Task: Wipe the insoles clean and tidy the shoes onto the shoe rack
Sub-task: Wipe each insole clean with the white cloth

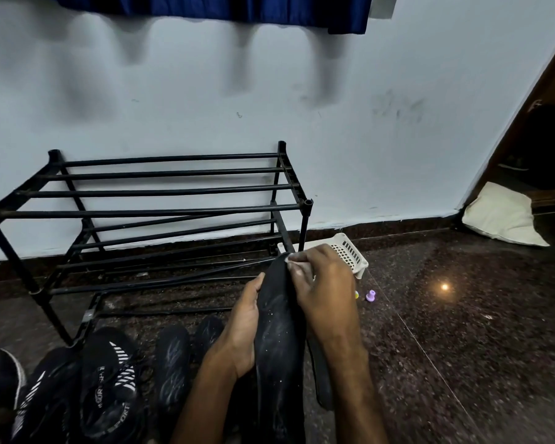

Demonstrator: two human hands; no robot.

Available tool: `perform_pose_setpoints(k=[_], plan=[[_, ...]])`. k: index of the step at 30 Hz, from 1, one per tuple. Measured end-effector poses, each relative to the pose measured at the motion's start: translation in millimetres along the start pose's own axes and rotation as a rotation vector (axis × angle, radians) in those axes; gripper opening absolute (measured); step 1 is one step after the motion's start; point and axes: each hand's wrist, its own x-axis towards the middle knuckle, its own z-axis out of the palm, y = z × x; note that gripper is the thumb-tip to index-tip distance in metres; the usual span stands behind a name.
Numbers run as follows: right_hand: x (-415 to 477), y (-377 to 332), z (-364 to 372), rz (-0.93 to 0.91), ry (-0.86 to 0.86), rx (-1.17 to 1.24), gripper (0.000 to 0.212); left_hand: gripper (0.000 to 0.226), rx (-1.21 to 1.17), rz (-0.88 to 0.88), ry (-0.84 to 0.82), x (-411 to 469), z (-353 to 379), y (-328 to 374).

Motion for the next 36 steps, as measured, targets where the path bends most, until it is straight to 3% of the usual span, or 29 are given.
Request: perform_pose_setpoints(k=[5, 8, 10, 15, 20, 23, 25, 30, 36], plan=[[-9, -1, 2, -0.078, -0.297, 0.093, 0.011, 0.047, -0.068, -0.005, -0.041, -1, -6, 6], [-4, 10, -1, 0.014, -0.080, -0.006, 0.013, 0.051, 0.017, -0.002, -0.033, -2, -4, 5], [0, 4, 2, -0.022, 0.029, 0.045, 0.013, 0.050, 0.035, -0.018, -0.012, -2, -1, 2], [-6, 0, 15, -0.173, -0.187, 0.125, 0.014, 0.039, 0.032, 0.032, -0.004, -2, -3, 1], [-3, 16, 12, -0.104, 0.069, 0.110, 0.012, 0.051, 0.047, 0.008, -0.010, -2, 3, -3], [-7, 13, 12, -0.153, -0.212, 0.171, 0.012, 0.045, 0.009, 0.033, -0.027, -1, 1, -2], [-7, 20, 8, -0.126, -0.301, 0.127, 0.013, 0.048, -0.020, 0.020, -0.040, -2, -1, 0], [-2, 34, -6, -0.035, 0.024, 0.024, 0.014, 0.064, 0.019, -0.001, -0.067, 1, -4, 5], [-4, 24, 0, -0.134, -0.042, 0.099, 0.014, 0.057, -0.082, 0.013, -0.091, 0, 1, 5]])
